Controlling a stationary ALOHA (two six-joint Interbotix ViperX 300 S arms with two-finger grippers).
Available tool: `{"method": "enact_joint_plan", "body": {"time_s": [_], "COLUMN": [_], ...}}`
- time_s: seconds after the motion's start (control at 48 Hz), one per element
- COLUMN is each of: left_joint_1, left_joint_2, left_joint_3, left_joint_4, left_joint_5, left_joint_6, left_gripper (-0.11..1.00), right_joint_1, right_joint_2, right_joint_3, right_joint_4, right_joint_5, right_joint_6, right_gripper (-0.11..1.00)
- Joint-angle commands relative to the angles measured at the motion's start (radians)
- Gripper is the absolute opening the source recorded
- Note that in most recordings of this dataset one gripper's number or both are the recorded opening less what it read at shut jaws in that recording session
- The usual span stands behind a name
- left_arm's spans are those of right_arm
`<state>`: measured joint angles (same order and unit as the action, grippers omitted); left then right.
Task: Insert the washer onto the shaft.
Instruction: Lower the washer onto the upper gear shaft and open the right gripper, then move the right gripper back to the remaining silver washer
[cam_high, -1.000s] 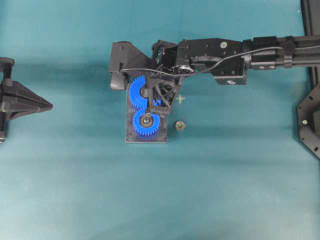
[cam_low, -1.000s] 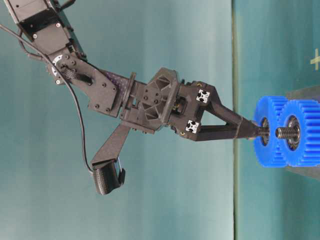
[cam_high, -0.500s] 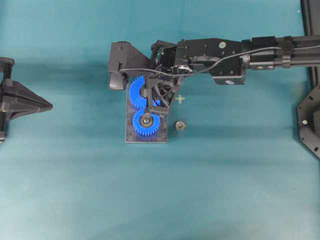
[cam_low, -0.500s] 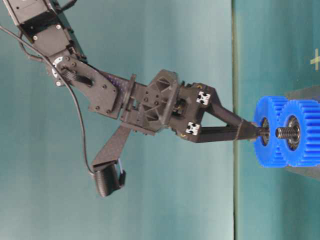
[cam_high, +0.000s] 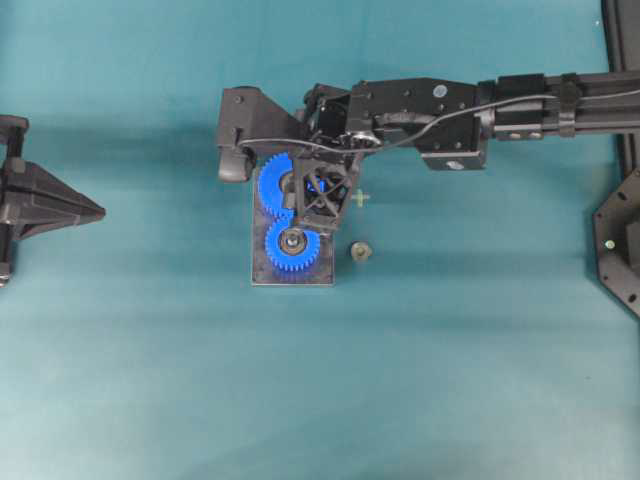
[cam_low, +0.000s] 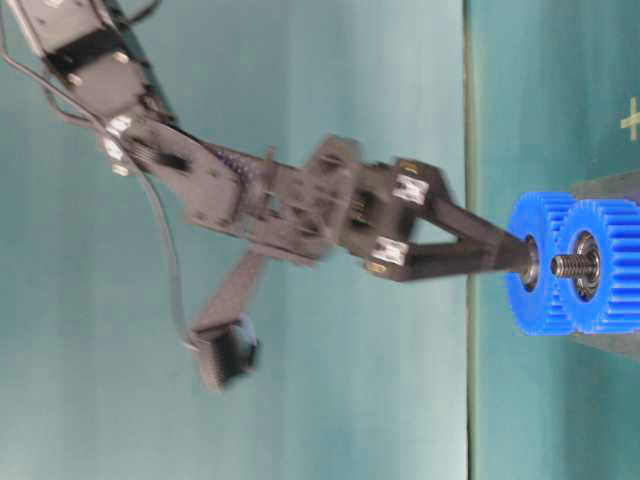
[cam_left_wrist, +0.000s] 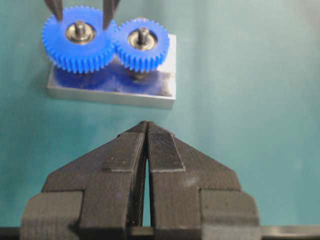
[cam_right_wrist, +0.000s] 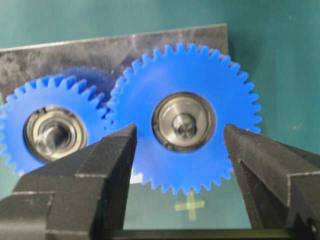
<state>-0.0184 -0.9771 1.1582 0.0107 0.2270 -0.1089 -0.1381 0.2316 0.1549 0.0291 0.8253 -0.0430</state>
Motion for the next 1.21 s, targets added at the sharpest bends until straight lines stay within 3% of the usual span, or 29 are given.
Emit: {"method": "enact_joint_plan", "body": {"time_s": [0.0, 0.167, 0.375, 0.646, 0.833, 1.187], "left_joint_1": [0.000, 0.000, 0.000, 0.000, 0.000, 0.000], "left_joint_2": [0.005, 0.005, 0.005, 0.005, 0.005, 0.005], "left_joint_3": [-0.011, -0.008, -0.002, -0.006, -0.009, -0.014], "left_joint_4": [0.003, 0.003, 0.003, 0.003, 0.003, 0.003], "left_joint_5": [-0.008, -0.006, -0.008, -0.008, -0.008, -0.003], "left_joint_6": [-0.002, -0.002, -0.003, -0.002, -0.003, -0.003], "left_gripper": [0.01, 0.01, 0.01, 0.01, 0.01, 0.01], "right_joint_1": [0.003, 0.031, 0.092, 0.126, 0.127, 0.150], "right_joint_2": [-0.087, -0.179, -0.245, -0.233, -0.195, -0.106], "right_joint_3": [0.011, 0.095, 0.267, 0.400, 0.437, 0.434], "right_joint_4": [0.002, -0.005, -0.005, -0.005, -0.005, -0.005], "right_joint_5": [0.012, 0.002, -0.072, -0.279, -0.374, -0.396], "right_joint_6": [0.012, 0.018, 0.029, 0.112, 0.123, 0.124], "right_gripper": [0.72, 0.72, 0.71, 0.70, 0.69, 0.70]}}
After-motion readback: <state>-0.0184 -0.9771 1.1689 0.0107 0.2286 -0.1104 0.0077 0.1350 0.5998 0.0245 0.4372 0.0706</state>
